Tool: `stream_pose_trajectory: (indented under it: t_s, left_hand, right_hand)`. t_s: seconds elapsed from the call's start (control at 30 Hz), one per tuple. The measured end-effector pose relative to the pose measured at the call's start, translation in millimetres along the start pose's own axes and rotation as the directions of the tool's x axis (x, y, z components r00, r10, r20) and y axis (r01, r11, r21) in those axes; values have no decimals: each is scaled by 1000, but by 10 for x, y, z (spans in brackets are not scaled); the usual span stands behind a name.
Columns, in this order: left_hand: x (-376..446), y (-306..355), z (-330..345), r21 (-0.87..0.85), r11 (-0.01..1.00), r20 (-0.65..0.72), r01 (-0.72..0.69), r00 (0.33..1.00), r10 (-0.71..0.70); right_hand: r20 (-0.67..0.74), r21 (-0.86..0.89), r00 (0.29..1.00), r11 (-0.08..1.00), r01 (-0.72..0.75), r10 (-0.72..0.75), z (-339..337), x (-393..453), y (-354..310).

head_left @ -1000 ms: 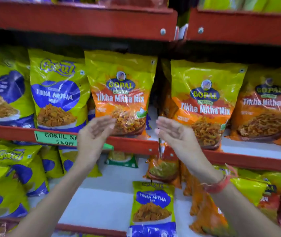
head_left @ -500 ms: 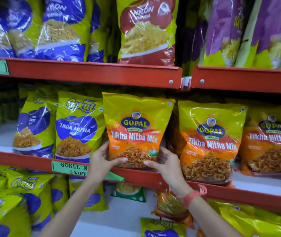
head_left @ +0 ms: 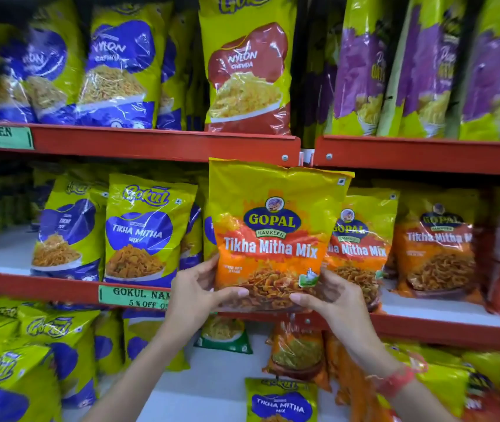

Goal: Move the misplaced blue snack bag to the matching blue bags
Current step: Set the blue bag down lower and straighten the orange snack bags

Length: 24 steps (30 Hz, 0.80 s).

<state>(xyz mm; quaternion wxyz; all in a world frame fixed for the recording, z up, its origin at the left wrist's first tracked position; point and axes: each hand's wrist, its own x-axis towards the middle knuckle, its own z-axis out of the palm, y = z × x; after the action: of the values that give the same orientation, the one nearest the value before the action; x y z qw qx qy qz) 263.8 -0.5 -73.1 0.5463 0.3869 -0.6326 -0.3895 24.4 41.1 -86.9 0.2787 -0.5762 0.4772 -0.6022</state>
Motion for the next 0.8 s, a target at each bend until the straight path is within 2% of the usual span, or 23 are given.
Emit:
stream_pose_trajectory:
  t_s: [0.23, 0.43, 0.67, 0.8]
  left_hand:
    - [-71, 99, 832, -91, 995, 169, 33, 985, -18]
    - [73, 194, 1917, -145, 989, 267, -12, 962, 51]
    - [313, 140, 2995, -57, 994, 347, -90, 932, 104]
    - [420, -64, 3342, 17, 997, 360, -71, 931, 60]
  right_hand:
    - [-35, -42, 999, 999, -7, 6, -1032, -249, -104]
    - [-136, -126, 991, 992, -19, 1, -2042, -265, -93]
    - [-239, -181, 970, 980, -84, 38, -2877, -127, 135]
    - [-276, -179, 956, 972, -152, 99, -3079, -58, 336]
